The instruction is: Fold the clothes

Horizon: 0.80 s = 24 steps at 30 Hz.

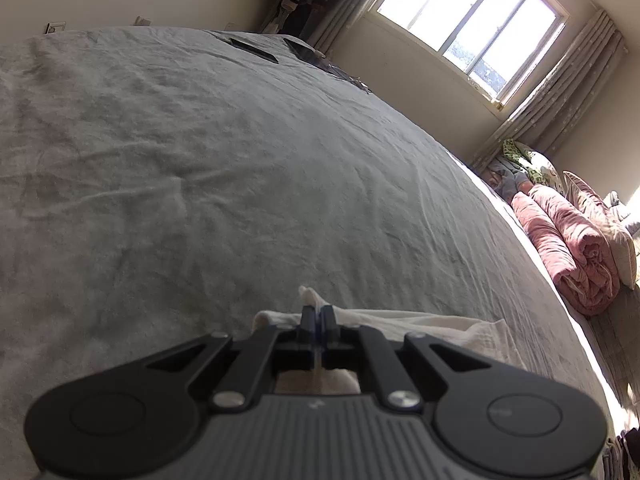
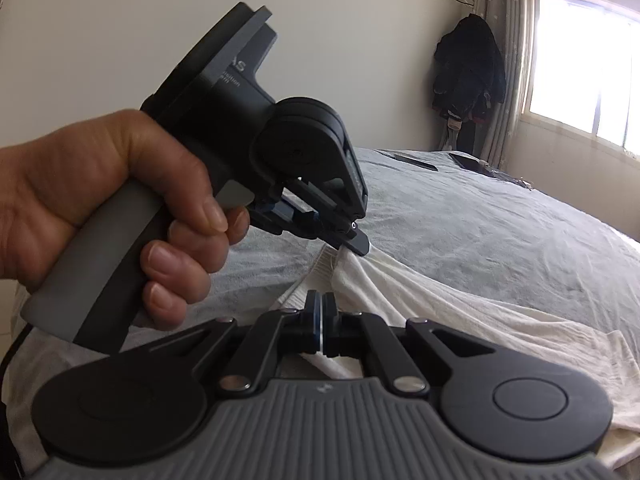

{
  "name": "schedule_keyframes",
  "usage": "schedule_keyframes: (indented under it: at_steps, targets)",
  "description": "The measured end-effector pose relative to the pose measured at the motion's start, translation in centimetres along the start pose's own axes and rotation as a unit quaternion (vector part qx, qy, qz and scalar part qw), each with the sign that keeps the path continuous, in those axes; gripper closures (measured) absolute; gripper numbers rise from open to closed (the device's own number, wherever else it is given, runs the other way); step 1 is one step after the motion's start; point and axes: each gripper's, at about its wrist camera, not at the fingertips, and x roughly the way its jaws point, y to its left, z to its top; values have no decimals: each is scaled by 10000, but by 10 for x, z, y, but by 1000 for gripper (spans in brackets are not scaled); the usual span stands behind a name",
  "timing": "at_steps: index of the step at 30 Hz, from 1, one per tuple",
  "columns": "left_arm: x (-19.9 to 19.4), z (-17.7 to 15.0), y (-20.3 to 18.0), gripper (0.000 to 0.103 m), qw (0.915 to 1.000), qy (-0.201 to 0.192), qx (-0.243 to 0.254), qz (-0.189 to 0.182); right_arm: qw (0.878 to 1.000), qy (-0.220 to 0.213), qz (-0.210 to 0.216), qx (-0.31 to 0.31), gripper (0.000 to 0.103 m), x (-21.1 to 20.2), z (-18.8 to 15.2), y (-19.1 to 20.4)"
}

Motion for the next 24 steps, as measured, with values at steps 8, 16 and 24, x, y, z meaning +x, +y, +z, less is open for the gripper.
schedule_keyframes:
  at_steps: [8, 16, 24]
  targets:
    - [1, -2, 2, 101, 9999, 90, -52, 11, 9998, 156, -76, -65, 93, 3, 5, -17]
    - [7, 1, 2, 101, 9998, 120, -141, 3, 9956, 511, 290, -726, 90, 26, 6, -9]
    - [12, 1, 11, 101, 9990, 233, -376, -25, 9921, 685, 445, -952, 69, 42, 9, -12]
